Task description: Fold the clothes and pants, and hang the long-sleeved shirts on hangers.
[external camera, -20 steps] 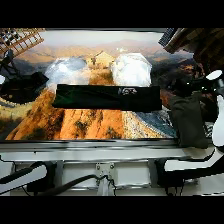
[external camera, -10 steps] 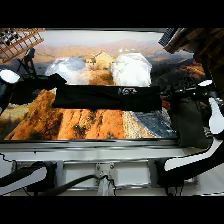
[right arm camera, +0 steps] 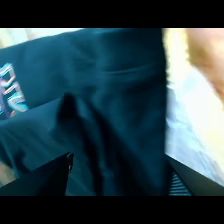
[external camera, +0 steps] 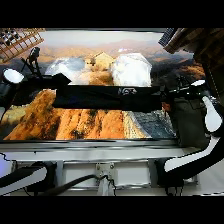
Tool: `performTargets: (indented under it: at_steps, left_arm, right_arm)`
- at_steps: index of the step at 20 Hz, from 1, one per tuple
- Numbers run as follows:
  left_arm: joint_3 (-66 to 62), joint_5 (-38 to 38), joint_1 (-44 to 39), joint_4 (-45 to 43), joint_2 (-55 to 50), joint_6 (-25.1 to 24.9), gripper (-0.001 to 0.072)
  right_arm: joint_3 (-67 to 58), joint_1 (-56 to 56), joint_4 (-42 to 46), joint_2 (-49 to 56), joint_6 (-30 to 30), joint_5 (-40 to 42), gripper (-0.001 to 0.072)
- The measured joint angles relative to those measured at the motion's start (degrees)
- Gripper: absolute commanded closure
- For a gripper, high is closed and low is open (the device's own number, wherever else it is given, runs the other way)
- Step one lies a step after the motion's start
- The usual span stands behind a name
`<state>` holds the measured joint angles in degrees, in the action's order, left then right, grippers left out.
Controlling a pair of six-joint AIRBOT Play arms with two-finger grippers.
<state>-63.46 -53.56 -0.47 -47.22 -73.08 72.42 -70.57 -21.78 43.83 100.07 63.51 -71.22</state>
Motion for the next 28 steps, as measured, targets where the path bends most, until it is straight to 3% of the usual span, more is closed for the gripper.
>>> performTargets:
  at_steps: [2,3,4,6,7,8,10,11,15,18,23,28]
  left_arm:
    - [0.00,0.02,-0.15,0.57,0.00,0.00,0.0340]
    - [0.00,0.07,-0.15,0.79,0.00,0.00,0.0341]
    - [0.00,0.17,-0.20,0.98,0.00,0.00,0.0340]
    - [0.00,0.17,-0.24,1.20,0.00,0.00,0.0341]
    - [0.00,0.15,-0.28,1.22,0.00,0.00,0.0342]
    - [0.00,0.15,-0.42,1.31,0.00,0.00,0.0413]
    - [0.00,0.17,-1.36,1.38,-0.07,0.00,0.0648]
    - [-0.02,0.17,-2.16,1.40,-0.17,0.00,0.0699]
    - [-1.64,-0.52,-7.37,0.00,-3.30,1.64,0.0704]
    - [-6.97,-5.18,-11.28,-3.43,-9.86,5.07,0.0703]
    - [-14.67,-9.29,-18.01,-2.16,-20.13,7.61,0.0704]
    - [-18.80,-8.68,-24.26,-2.08,-28.33,11.02,0.0704]
  right_arm:
    - [-0.02,1.64,-0.42,0.39,0.00,-0.04,0.0097]
    - [-0.02,2.36,-0.35,0.48,-0.02,0.07,0.0181]
    - [0.00,3.02,-0.15,0.66,0.00,0.33,0.0276]
    - [0.09,3.82,0.90,0.83,0.02,1.38,0.0585]
    - [0.09,4.04,1.07,0.87,0.04,1.64,0.0687]
    - [0.07,4.17,0.90,0.83,0.33,1.70,0.0689]
    - [0.07,4.31,1.16,0.83,0.46,1.77,0.0689]
    - [0.02,4.37,1.22,0.81,0.48,1.75,0.0689]
    - [-0.09,4.46,1.57,0.20,0.90,-0.04,0.0688]
    - [-0.09,4.48,1.64,-0.92,0.92,-1.95,0.0689]
    - [-0.09,4.50,2.25,-3.82,2.91,-3.48,0.0690]
    - [-1.79,4.50,5.73,-5.97,8.66,-6.03,0.0690]
